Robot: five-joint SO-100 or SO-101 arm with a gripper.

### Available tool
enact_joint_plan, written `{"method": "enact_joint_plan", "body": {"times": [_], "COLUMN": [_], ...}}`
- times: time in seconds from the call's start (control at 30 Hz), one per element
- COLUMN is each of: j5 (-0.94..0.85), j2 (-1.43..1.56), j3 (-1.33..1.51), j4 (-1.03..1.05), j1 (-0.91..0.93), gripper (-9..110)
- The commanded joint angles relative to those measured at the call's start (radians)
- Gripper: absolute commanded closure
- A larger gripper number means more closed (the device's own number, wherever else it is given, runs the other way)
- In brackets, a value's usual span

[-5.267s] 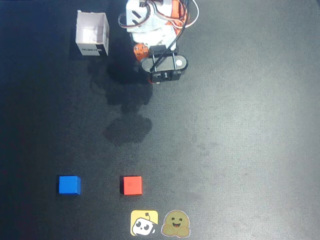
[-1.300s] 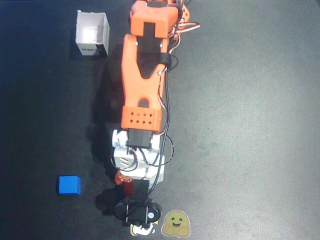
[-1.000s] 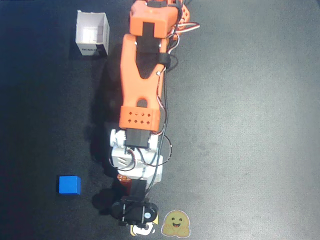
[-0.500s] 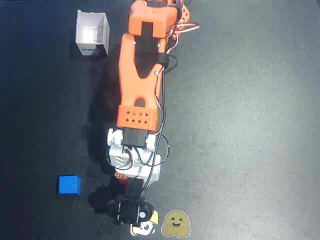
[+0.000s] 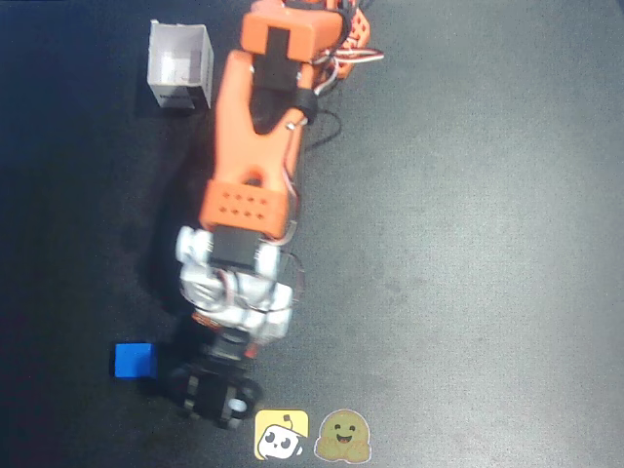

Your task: Put the red cube on top of the blue cube.

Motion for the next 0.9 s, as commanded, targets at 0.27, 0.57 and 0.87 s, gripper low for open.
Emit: {"method": "enact_joint_plan", "body": {"times": [0.27,0.57,0.87], "j5": [0.008,0.028,0.028], "j2": [0.097,0.1,0.092], "j3": [-0.086,-0.123,-0.262], "j4": [0.067,0.183,0.207], "j1": [0.144,0.213,0.222], "gripper": [93,93,93]}}
